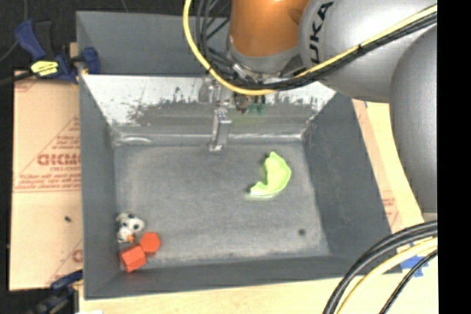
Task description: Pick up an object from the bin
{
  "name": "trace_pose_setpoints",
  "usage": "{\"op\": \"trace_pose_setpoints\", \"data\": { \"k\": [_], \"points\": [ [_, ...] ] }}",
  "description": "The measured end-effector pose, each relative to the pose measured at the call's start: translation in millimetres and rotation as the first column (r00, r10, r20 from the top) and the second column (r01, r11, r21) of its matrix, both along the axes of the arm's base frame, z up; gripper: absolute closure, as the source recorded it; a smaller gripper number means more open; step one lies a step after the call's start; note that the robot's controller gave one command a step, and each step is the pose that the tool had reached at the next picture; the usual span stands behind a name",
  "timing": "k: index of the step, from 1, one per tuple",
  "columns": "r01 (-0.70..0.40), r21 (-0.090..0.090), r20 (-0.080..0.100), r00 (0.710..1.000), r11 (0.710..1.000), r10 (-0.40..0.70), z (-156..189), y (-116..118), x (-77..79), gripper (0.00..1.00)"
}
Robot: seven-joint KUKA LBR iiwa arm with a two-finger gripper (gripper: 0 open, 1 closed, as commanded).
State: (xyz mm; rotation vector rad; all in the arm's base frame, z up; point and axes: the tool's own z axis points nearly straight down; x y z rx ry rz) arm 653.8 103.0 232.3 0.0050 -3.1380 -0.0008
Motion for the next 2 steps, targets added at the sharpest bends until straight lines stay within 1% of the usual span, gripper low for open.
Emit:
{"op": "trace_pose_setpoints", "data": {
  "k": [1, 2],
  "points": [
    [0.002, 0.001, 0.008, 1.0, 1.0, -0.002, 5.7, -0.5, 1.1, 0.0],
    [0.12, 0.001, 0.004, 0.993, 0.993, -0.12, -3.1, -62.9, -28.1, 0.0]
  ]
}}
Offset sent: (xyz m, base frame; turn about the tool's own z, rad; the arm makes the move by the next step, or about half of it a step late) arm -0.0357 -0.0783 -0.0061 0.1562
